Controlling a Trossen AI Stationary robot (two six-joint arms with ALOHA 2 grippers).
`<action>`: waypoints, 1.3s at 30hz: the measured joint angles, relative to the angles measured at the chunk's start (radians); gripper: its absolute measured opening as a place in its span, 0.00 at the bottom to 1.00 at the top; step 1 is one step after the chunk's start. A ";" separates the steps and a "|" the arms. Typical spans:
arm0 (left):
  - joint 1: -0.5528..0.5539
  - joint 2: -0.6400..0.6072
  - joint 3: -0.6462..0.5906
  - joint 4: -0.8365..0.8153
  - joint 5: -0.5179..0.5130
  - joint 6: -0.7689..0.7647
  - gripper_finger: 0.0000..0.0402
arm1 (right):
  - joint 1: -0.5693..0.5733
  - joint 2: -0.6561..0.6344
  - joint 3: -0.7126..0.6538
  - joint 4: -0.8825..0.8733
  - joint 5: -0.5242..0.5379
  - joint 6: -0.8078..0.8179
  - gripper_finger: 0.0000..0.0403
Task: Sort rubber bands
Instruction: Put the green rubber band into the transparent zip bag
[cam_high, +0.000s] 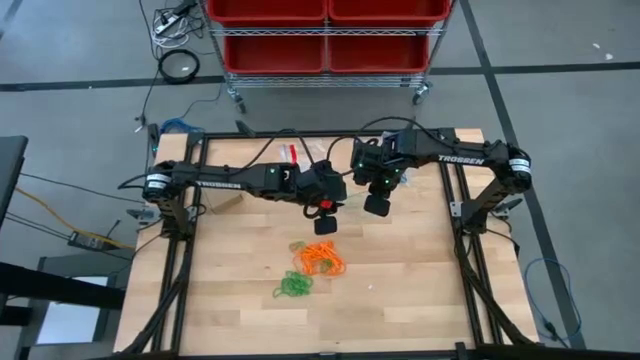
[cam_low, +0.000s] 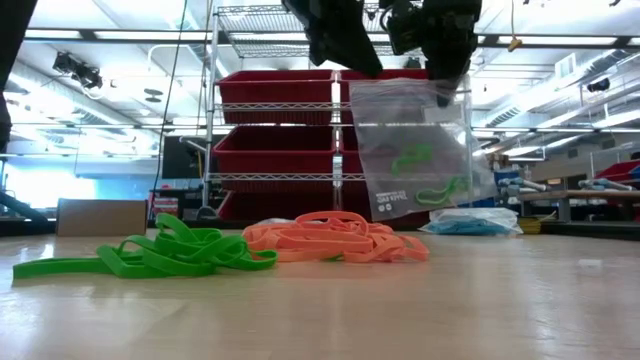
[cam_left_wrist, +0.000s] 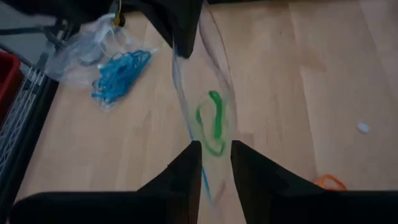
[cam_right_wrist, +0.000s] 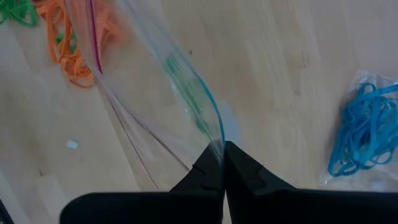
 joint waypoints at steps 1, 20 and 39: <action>-0.005 0.000 0.018 -0.043 0.000 -0.009 0.24 | 0.000 0.000 0.000 -0.002 0.001 -0.001 0.00; -0.384 -0.017 -0.211 -0.296 -0.139 -0.320 0.25 | 0.018 -0.030 0.000 -0.028 0.046 -0.027 0.00; -0.436 -0.017 -0.679 0.366 -0.043 -0.542 0.25 | 0.029 -0.030 0.000 0.004 0.033 -0.032 0.00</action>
